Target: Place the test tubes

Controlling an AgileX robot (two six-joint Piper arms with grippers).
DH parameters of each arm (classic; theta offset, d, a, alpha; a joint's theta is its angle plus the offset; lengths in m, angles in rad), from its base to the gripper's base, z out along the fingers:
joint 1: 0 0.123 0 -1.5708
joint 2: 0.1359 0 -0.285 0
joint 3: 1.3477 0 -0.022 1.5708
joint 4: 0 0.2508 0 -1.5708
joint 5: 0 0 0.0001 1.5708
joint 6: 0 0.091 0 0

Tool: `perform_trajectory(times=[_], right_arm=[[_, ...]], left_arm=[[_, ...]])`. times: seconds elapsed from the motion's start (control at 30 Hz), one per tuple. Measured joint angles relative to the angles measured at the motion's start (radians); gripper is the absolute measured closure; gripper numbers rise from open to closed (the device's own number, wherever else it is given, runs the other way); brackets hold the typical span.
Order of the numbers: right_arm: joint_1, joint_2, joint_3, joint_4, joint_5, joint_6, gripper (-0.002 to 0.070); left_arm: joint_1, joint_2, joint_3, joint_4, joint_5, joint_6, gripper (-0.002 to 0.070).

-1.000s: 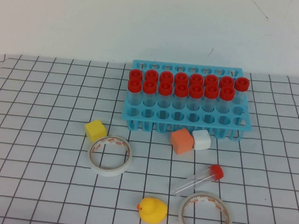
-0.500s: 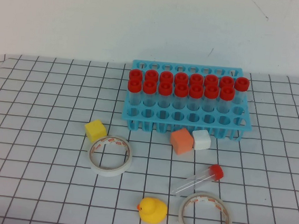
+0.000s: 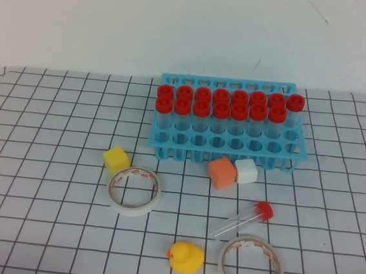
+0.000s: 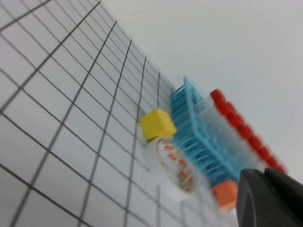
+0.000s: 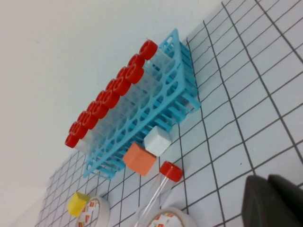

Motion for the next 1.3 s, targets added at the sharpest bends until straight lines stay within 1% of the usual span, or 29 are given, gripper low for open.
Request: perform_trajectory(times=[0.1, 0.23, 0.4, 0.57, 0.63, 0.67, 0.73, 0.8, 0.87, 0.93, 1.2, 1.3], right_arm=[[0.0, 0.0, 0.0, 0.007, -0.002, 0.002, 0.0678], [0.0, 0.0, 0.0, 0.008, -0.002, -0.003, 0.0678], [0.0, 0.0, 0.0, 0.008, 0.0, -0.057, 0.0678], [0.0, 0.0, 0.0, 0.008, 0.002, -0.086, 0.0678], [0.0, 0.0, 0.0, 0.008, 0.003, -0.105, 0.0678], [0.0, 0.0, 0.0, 0.008, 0.003, -0.113, 0.0678], [0.0, 0.0, 0.0, 0.008, 0.003, -0.116, 0.0678], [0.0, 0.0, 0.0, 0.008, 0.003, -0.118, 0.0678], [0.0, 0.0, 0.0, 0.008, 0.003, -0.12, 0.0678], [0.0, 0.0, 0.0, 0.008, 0.003, -0.122, 0.0678], [0.0, 0.0, 0.0, 0.008, 0.003, -0.122, 0.0678], [0.0, 0.0, 0.0, 0.008, 0.016, -0.122, 0.0678]], left_arm=[[0.0, 0.0, -0.038, 0.0, 0.076, 0.174, 0.0677], [0.0, 0.06, -0.211, 0.011, 0.285, 0.42, 0.0677], [0.0, 0.301, -0.445, 0.044, 0.589, 0.721, 0.0677], [0.0, 0.561, -0.651, 0.058, 0.719, 1.016, 0.0677], [0.0, 0.667, -0.723, 0.06, 0.741, 1.093, 0.0676], [0.0, 0.759, -0.8, 0.06, 0.76, 1.138, 0.0676], [0.0, 0.854, -0.871, 0.063, 0.788, 1.172, 0.0676], [-0.016, 0.928, -0.93, 0.079, 0.806, 1.18, 0.0677], [-0.065, 1.001, -0.983, 0.123, 0.817, 1.178, 0.0676], [-0.142, 1.065, -1.033, 0.197, 0.818, 1.153, 0.0676], [-0.489, 1.277, -1.18, 0.539, 0.818, 0.928, 0.0676], [-0.591, 1.369, -1.234, 0.642, 0.817, 0.856, 0.0676]])
